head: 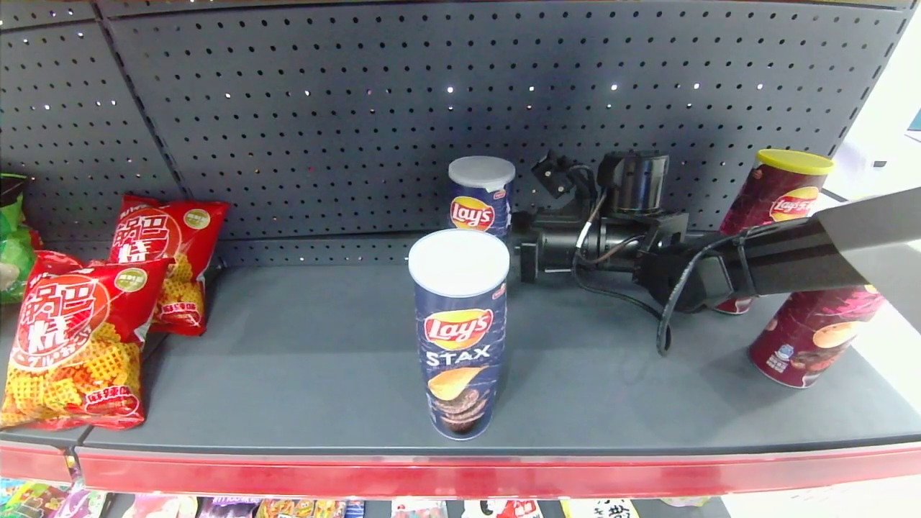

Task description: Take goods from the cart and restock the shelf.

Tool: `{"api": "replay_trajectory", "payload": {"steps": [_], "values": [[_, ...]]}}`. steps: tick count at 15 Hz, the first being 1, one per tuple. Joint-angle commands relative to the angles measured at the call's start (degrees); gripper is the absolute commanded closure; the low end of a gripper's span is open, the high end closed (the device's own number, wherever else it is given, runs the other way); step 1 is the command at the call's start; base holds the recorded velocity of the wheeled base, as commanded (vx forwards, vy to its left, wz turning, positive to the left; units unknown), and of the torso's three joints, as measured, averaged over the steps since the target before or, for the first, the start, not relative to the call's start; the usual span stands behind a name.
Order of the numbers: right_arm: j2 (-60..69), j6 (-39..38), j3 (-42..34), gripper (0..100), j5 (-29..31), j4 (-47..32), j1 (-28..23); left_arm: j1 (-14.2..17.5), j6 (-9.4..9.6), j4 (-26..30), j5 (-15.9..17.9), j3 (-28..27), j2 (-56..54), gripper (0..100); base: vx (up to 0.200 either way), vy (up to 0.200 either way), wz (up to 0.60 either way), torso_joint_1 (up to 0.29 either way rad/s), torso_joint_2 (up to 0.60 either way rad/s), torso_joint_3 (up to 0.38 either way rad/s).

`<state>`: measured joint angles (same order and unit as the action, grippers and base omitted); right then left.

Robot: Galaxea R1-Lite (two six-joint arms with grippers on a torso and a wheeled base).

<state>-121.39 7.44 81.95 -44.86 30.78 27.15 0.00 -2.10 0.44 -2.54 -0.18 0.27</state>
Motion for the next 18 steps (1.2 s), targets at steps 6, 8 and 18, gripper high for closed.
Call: {"api": "replay_trajectory", "payload": {"steps": [6,8,18], "values": [[6.35,0.12,-8.20,0,0.56,0.33,-3.15,0.00,-0.01,0.00,-0.01,0.01,0.08,0,0.000,0.000,0.00,0.000,0.00,0.000],[5.91,0.12,-7.77,0,0.56,0.33,-2.89,0.00,-0.01,0.00,-0.01,0.01,0.08,0,0.000,0.000,0.00,0.000,0.00,0.000],[15.93,1.09,-21.39,0,0.04,2.27,-6.05,0.00,-0.01,0.00,-0.01,0.01,0.08,0,0.000,0.000,0.00,0.000,0.00,0.000]]}}
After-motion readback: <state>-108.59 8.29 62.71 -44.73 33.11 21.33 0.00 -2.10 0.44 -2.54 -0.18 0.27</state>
